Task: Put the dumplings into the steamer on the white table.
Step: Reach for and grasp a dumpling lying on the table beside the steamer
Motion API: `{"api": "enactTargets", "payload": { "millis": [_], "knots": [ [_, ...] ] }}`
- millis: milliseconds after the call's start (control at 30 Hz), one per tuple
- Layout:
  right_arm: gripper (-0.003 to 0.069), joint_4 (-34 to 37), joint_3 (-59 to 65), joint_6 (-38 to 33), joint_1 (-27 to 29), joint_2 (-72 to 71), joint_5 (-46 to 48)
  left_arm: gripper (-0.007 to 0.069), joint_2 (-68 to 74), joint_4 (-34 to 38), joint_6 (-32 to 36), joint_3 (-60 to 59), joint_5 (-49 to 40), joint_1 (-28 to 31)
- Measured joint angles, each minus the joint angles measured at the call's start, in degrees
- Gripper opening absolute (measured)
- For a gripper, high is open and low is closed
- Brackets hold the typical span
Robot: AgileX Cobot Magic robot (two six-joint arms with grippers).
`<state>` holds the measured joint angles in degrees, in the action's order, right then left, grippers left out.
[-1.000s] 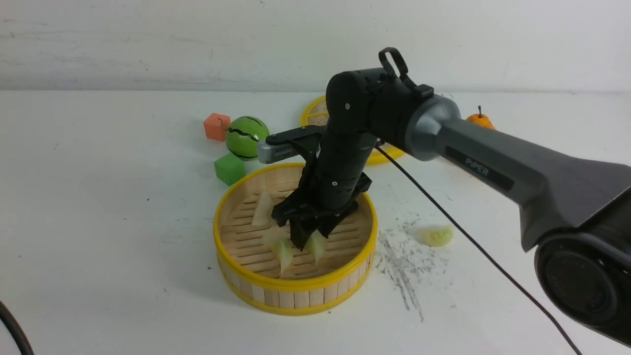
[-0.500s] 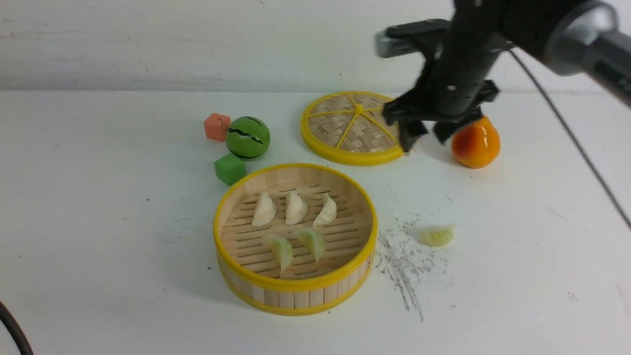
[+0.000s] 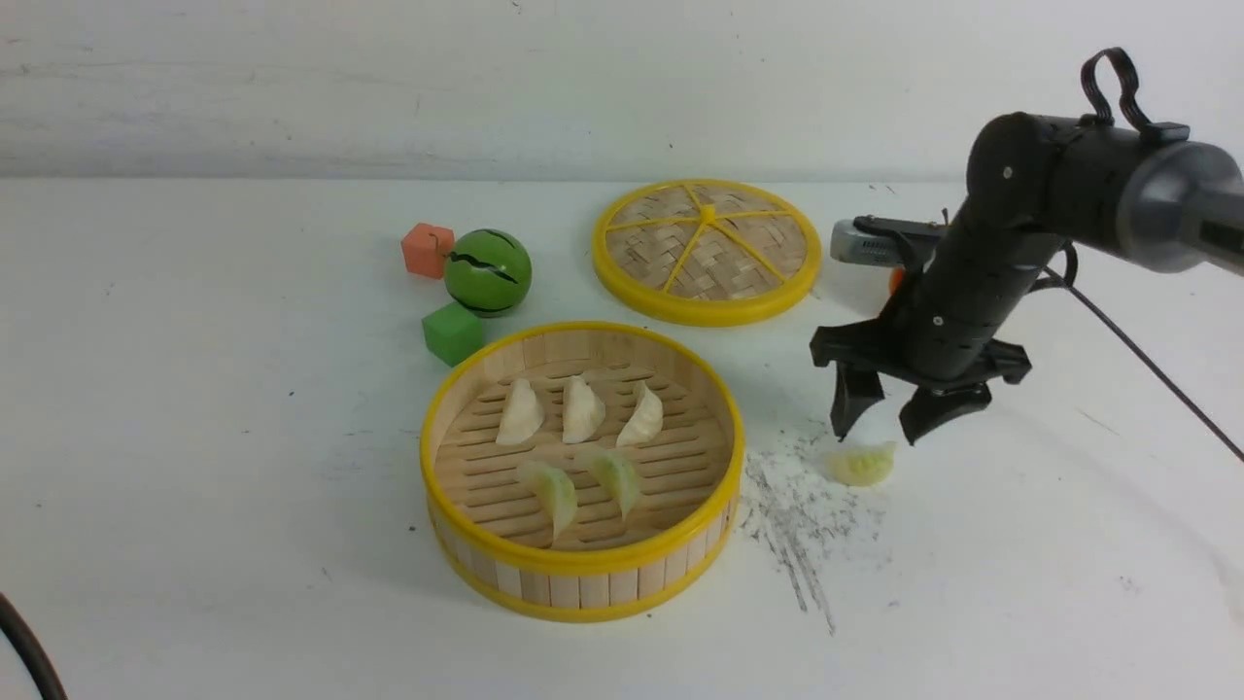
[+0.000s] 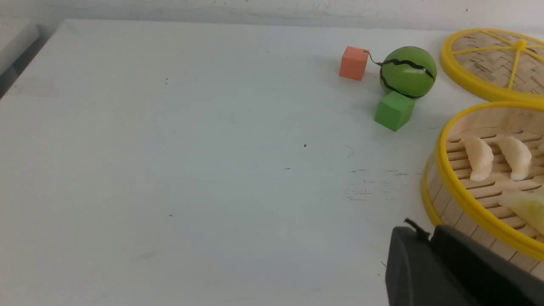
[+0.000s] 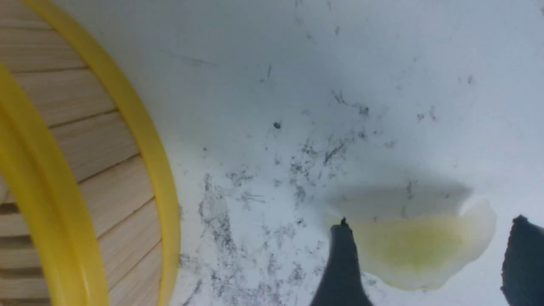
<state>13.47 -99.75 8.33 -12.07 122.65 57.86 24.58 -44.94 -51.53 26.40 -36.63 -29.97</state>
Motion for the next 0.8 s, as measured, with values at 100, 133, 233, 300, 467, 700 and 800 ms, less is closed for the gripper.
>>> {"api": "enactTargets", "payload": {
  "millis": [100,133,233,300,467,700,800],
  "knots": [
    [0.0474,-0.66,0.13,1.68,0.0,0.93,0.03,0.0057,0.0,0.0,0.0,0.0,0.0,0.0],
    [0.0472,-0.78,0.13,1.78,0.0,1.0,0.02,0.0057,0.0,0.0,0.0,0.0,0.0,0.0],
    [0.0458,-0.44,0.13,4.56,0.0,1.67,-1.22,0.0058,0.0,0.0,0.0,0.0,0.0,0.0],
    [0.0454,-0.31,0.13,6.82,0.0,1.87,-2.77,0.006,0.0,0.0,0.0,0.0,0.0,0.0],
    [0.0453,-0.41,0.13,8.88,-1.03,2.0,-5.17,0.0065,0.0,0.0,0.0,0.0,0.0,0.0],
    [0.0394,-5.99,0.13,6.84,-4.14,2.0,-3.63,0.0071,0.0,0.0,0.0,0.0,0.0,0.0],
    [0.0353,-8.36,0.13,6.71,-4.7,2.0,-1.8,0.0074,0.0,0.0,0.0,0.0,0.0,0.0]
  ]
}}
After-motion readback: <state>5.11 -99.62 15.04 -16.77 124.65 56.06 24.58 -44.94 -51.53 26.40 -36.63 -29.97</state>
